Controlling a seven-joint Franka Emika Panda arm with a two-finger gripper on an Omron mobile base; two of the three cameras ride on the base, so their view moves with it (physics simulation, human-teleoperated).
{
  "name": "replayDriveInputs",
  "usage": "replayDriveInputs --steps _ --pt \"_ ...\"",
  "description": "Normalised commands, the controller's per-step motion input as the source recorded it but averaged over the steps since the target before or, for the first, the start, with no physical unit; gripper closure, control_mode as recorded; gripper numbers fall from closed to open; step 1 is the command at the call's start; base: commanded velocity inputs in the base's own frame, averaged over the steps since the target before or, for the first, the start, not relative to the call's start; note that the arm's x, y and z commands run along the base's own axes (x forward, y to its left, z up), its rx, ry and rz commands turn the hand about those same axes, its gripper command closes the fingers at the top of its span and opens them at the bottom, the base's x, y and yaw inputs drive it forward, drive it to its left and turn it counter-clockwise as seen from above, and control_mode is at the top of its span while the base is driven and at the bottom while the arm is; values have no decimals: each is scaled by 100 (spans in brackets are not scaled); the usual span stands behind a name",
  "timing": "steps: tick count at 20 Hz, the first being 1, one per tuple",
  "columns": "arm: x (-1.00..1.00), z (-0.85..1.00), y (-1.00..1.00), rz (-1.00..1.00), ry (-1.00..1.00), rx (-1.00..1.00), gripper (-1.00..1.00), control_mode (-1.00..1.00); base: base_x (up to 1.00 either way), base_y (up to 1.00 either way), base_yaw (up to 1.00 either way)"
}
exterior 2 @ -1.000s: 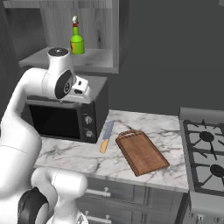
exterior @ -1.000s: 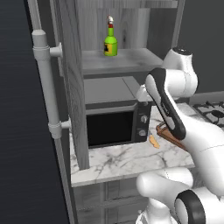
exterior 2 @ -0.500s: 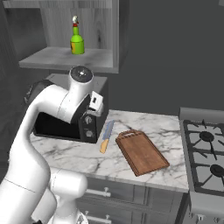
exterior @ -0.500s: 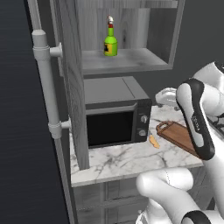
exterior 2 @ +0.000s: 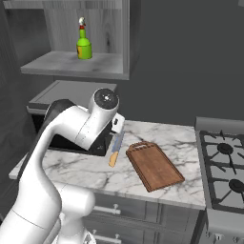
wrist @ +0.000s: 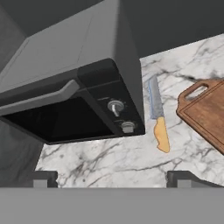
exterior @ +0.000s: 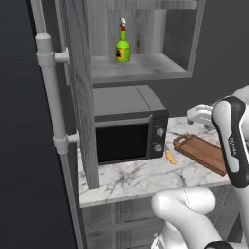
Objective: Move the cutting board and knife to the sink. Then move spray from the cabinet to the counter.
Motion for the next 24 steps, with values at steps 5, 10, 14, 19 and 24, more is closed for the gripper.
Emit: replayDriveInputs --steps 5,10,14,19,24 --pt "0 -14 -43 0 5 0 -100 -100 0 0 0" --pt "8 -19 -38 0 21 0 -100 -100 0 0 0" --pt "20 -23 -33 0 21 0 -100 -100 0 0 0" --pt "46 -18 -23 0 31 0 -100 -100 0 0 0" --pt "42 -21 -18 3 15 0 -100 -100 0 0 0"
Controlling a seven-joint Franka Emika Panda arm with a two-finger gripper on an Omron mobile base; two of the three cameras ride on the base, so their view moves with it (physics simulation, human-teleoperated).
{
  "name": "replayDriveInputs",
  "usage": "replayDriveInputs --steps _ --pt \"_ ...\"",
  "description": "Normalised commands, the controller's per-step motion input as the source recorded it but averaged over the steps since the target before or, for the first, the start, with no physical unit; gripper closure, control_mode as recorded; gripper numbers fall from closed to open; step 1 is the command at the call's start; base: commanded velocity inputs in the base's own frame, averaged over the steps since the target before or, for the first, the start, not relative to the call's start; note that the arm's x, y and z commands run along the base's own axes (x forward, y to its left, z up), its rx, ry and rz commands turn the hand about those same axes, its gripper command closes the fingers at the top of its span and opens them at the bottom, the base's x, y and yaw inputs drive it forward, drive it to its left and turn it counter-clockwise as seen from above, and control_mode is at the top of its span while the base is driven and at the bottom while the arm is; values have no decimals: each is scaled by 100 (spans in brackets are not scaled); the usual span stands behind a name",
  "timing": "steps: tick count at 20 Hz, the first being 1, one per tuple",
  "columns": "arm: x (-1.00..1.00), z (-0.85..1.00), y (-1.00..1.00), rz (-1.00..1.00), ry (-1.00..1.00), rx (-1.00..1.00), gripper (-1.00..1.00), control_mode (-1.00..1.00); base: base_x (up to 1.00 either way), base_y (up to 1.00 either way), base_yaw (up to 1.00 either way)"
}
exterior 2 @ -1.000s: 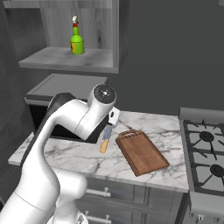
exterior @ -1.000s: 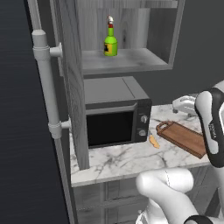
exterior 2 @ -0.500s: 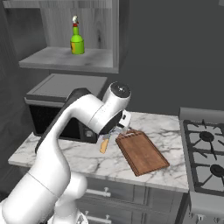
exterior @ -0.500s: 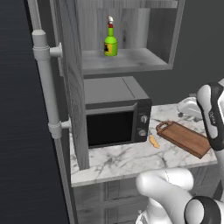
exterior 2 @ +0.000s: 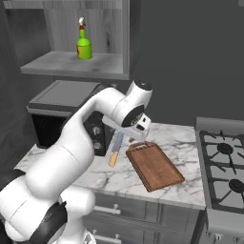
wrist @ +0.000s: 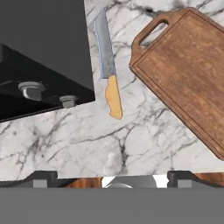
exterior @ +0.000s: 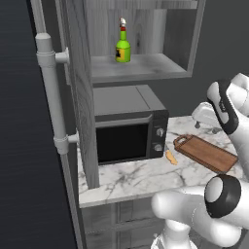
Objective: Move the cutting board and knife to the sink. Then move spray from the cabinet to the counter.
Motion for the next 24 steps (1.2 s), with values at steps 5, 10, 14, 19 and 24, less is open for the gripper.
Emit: replayDriveInputs --steps 5,10,14,19,24 --pt "34 -27 -17 7 4 -1 -100 -100 0 0 0" --pt "23 -27 -18 9 0 -1 -100 -100 0 0 0" --pt "22 -16 -13 8 -3 0 -100 -100 0 0 0" --pt "23 -9 -12 8 0 -1 -100 -100 0 0 0" --pt "26 -6 -12 8 0 -5 -100 -100 0 0 0"
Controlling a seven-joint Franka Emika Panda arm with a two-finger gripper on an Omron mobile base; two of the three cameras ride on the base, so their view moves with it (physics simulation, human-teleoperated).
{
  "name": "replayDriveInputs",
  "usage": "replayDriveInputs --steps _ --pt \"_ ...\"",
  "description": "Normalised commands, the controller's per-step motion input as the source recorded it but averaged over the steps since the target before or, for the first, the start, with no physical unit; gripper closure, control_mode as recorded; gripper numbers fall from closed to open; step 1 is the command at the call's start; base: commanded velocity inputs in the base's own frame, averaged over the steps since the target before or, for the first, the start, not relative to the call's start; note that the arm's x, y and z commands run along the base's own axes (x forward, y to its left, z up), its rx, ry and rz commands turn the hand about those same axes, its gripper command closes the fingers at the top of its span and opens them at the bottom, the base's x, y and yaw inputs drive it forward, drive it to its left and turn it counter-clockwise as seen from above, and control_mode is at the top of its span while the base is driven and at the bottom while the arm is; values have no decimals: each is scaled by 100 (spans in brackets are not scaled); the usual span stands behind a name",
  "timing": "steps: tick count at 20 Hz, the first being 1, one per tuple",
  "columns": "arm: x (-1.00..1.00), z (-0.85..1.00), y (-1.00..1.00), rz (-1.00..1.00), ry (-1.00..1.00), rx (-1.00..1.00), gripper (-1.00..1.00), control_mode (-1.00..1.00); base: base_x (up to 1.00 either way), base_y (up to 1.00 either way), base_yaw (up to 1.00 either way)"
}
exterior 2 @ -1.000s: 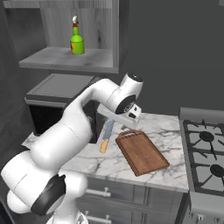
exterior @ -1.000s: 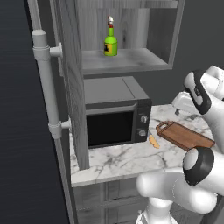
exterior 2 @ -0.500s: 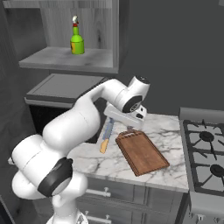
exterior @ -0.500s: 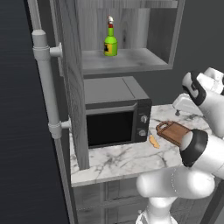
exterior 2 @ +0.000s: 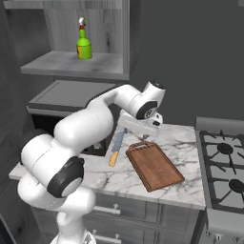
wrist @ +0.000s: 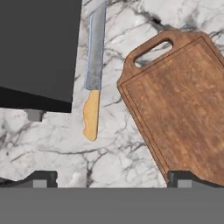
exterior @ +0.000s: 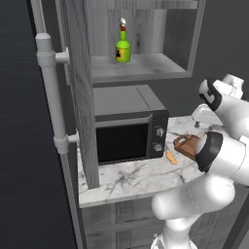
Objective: Move the cutting board and knife to the sink. Then move spray from the cabinet to the counter.
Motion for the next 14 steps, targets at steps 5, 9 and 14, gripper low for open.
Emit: replayDriveInputs --steps 5,9,14 --pt "17 -13 -8 5 0 -8 -100 -100 0 0 0" --pt "0 -21 -2 5 -15 -4 -100 -100 0 0 0" --pt "1 -21 -2 0 -11 -4 -100 -100 0 0 0"
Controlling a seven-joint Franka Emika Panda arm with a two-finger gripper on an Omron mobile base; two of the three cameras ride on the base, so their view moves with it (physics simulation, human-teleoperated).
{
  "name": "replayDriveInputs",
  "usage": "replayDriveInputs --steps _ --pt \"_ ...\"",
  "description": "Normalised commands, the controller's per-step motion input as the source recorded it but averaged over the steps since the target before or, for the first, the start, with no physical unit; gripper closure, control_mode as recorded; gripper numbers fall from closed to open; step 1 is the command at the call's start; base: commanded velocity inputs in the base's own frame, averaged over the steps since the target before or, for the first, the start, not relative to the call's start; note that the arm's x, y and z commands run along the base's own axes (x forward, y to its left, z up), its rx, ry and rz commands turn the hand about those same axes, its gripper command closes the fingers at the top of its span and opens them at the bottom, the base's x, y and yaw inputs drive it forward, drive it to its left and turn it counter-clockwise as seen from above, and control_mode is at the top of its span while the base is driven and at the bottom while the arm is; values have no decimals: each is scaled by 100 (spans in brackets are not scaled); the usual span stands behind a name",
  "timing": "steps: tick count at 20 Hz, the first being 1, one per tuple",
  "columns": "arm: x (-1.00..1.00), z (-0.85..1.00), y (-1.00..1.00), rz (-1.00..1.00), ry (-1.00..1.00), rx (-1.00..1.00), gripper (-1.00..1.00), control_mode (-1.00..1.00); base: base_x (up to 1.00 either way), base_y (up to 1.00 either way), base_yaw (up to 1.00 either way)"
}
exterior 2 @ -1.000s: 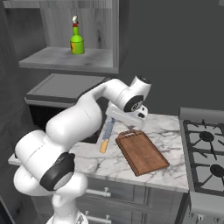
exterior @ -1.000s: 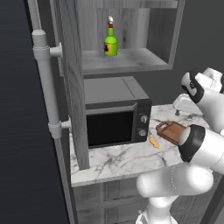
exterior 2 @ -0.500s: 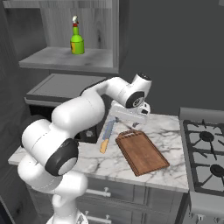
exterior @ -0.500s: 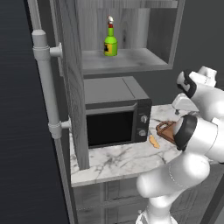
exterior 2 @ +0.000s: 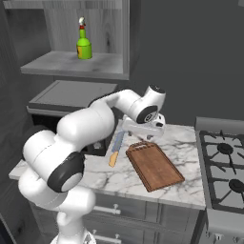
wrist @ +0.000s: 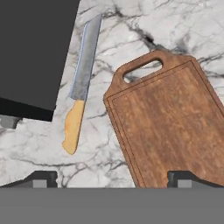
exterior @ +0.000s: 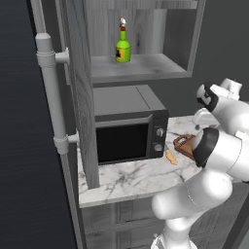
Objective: Move the cutting board and knife to the sink. Then move spray from the cabinet to the counter.
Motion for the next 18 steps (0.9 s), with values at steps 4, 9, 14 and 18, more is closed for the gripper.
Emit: replayDriveInputs --steps 4,9,14,18 --pt "3 -15 -2 0 -4 0 -100 -100 0 0 0" --pt "15 -17 0 0 0 -5 -100 -100 0 0 0" --pt "21 -18 0 0 0 -7 -100 -100 0 0 0" --pt "28 -17 0 0 -3 -4 -100 -100 0 0 0"
